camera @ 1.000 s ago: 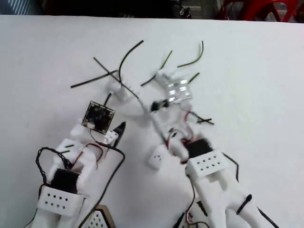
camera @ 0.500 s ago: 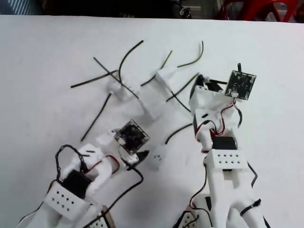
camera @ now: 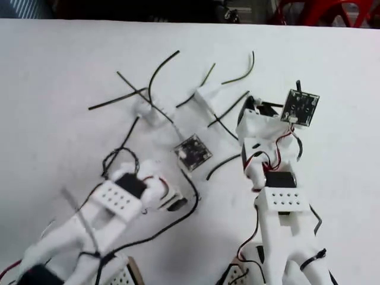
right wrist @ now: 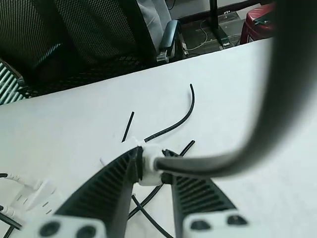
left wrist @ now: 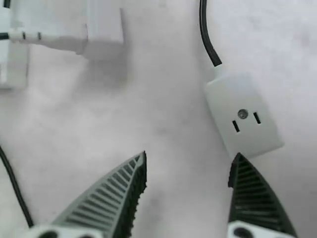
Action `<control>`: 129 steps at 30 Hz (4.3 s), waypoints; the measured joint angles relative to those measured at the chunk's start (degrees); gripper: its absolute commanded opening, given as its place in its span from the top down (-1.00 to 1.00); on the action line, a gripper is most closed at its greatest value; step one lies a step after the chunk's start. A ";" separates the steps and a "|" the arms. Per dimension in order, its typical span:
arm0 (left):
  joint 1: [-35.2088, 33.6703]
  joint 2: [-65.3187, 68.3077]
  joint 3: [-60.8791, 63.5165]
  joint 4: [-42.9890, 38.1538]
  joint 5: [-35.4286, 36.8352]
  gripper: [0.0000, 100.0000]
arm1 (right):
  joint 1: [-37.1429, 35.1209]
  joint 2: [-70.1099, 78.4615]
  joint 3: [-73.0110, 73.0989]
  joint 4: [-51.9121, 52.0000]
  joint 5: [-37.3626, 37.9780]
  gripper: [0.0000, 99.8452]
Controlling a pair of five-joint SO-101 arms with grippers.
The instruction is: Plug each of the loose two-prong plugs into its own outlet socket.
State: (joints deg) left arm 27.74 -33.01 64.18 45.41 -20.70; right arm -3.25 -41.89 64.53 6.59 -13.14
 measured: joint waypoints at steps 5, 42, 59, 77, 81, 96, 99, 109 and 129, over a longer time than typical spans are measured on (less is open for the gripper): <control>0.18 12.13 -8.26 0.35 -1.41 0.45 | 0.00 0.00 0.00 0.00 0.00 0.96; 8.62 14.42 -17.76 5.98 15.82 0.45 | 0.79 0.00 0.00 0.00 0.00 0.96; 0.79 31.12 -30.07 13.10 14.42 0.45 | 1.67 0.00 0.00 0.00 0.00 0.96; -7.30 9.23 -21.98 14.77 3.43 0.45 | 1.58 0.00 0.00 0.00 0.00 0.96; -2.99 8.26 -18.99 13.71 -4.48 0.45 | 1.58 0.00 0.00 0.00 0.00 0.96; -1.85 31.03 -28.40 12.84 -6.59 0.56 | 1.58 0.00 0.00 0.00 0.00 0.96; -1.93 36.92 -34.37 14.51 -6.59 0.57 | 1.58 0.00 0.00 0.00 0.00 0.96; -1.49 47.74 -44.84 19.16 -3.96 0.63 | 1.58 0.00 0.00 0.00 0.00 0.96; -7.56 34.90 -37.19 15.30 2.46 0.37 | 1.58 0.00 0.00 0.00 0.00 0.96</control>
State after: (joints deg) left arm 20.18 1.89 26.99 60.70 -18.24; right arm -1.67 -41.89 64.53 6.59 -13.14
